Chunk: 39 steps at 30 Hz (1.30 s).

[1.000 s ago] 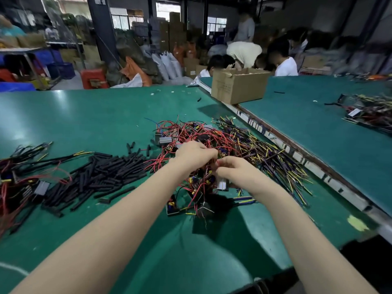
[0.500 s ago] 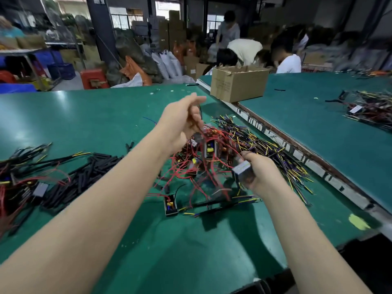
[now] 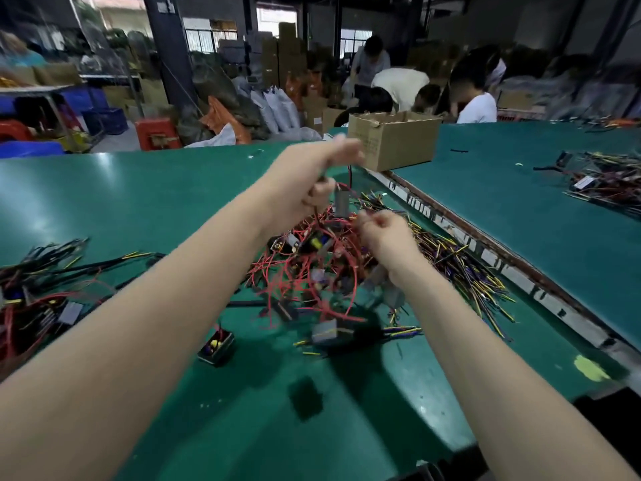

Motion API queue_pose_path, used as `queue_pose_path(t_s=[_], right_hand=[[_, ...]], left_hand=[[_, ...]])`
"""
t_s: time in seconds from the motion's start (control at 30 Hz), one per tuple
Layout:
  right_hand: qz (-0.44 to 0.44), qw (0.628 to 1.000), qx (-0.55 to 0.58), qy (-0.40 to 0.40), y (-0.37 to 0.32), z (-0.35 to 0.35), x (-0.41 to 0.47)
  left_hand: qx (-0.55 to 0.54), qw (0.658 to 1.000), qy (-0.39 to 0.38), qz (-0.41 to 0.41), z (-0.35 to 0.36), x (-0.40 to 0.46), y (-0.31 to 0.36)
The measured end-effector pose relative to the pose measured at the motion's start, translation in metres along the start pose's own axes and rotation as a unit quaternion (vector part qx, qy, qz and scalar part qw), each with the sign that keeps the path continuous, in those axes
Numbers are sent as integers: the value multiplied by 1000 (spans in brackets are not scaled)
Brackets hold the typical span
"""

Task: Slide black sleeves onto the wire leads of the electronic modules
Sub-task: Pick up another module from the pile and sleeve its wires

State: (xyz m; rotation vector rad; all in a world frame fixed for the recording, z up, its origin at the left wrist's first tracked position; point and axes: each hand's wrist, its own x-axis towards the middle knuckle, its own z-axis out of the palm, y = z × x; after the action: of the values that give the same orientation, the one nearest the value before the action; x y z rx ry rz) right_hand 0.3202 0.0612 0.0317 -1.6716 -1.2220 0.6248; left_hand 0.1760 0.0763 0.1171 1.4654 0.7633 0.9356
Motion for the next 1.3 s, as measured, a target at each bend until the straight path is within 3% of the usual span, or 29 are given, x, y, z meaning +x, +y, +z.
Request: queue_pose_path(t_s=[0.07,0.1,0.23,0.37,0.47,0.63,0.7,0.8,0.87,1.0,1.17,1.3], right_hand=[[45,991,-98,83,4,-14,14],[52,985,-144,77,6,-20,21],[3,992,-110,-68,-14,-26,13],[-140,984,-53,-96,-28,-14,-24],[-161,958,-191,-143,-25,-3,-43],[-264,883,-386,-34,-13,11,-49],[-267,899,-342,-52,-14,10,-44],[-211,958,-180,-75,-18,3,-39],[-173,975,-114,-78,-17,4,-33],[-132,969,-201,-58,-12,18,-13],[-111,957,-266,34,-6,18,16],[-76,969,-202,122,-13,6,40]], left_hand=[[-79,995,32,-40,-11,1,4],[-91,993,49,-56,-15,2,4],[-71,990,78,-91,-9,3,-9],[-112,985,83,-99,1,6,-16],[-158,977,109,-96,-2,8,-16],[-240,957,147,-75,-10,4,-21],[-187,965,176,-61,-14,2,-27],[-114,970,208,-52,-20,-3,-39],[-111,971,201,-64,-21,-7,-48],[-156,977,132,-62,-14,-17,-51],[-363,932,3,-23,-15,-28,-16],[-399,916,-37,22,-33,-37,14]])
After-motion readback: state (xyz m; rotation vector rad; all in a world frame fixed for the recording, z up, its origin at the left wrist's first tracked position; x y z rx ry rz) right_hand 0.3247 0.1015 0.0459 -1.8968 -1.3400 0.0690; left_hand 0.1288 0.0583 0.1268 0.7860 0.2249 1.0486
